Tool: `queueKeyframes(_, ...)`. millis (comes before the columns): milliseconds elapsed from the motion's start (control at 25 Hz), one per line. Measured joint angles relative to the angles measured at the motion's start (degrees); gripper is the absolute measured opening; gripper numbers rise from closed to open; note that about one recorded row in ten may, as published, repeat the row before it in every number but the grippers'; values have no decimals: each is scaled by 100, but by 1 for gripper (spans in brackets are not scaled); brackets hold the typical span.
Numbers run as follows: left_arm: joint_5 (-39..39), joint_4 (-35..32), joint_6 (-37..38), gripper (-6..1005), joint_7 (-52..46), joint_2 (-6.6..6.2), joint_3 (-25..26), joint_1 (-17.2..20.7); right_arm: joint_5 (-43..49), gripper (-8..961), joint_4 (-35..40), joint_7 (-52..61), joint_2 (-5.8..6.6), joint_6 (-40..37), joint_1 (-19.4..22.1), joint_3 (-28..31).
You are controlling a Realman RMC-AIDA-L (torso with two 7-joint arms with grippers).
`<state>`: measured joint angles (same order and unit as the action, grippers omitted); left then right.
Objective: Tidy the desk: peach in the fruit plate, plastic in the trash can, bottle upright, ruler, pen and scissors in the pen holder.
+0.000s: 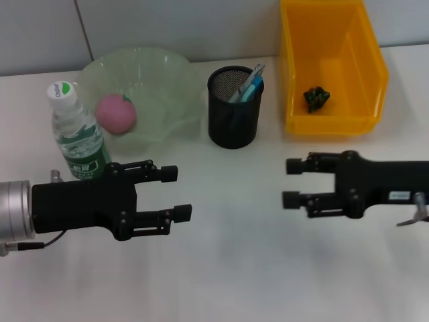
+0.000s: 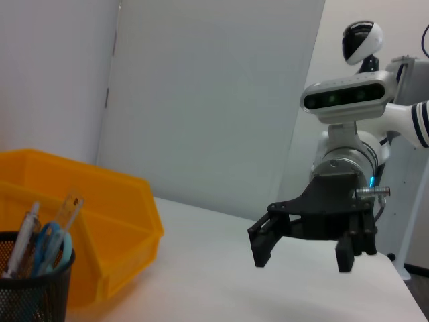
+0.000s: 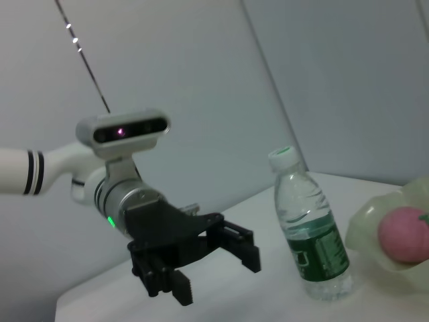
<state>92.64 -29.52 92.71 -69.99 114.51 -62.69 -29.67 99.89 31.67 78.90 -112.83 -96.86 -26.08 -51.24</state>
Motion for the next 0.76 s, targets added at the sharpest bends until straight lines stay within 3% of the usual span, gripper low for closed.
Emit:
queueKeyframes(160,101,-45,-17,753,-173,-11,5,-90,272,768,-37,-83,-174,119,-91,-6)
queueKeyframes(280,109,-65,33,753,-261,-46,7,-95,315,768,-28,-87,-223,124,-90,16)
queueKeyframes(520,146,-68,114,753,-288,-91,7,-98,322,768,-17,-104,-247,174,-89,26)
queueKeyframes(560,185,-99,266,753,-445,-187,21,-99,324,768,-12,-106,-248,182,-102,8)
queueKeyframes(760,244,-158,295,753,-473,-201,20,-55,328,768,-12,-141,-257,194,-116,-3)
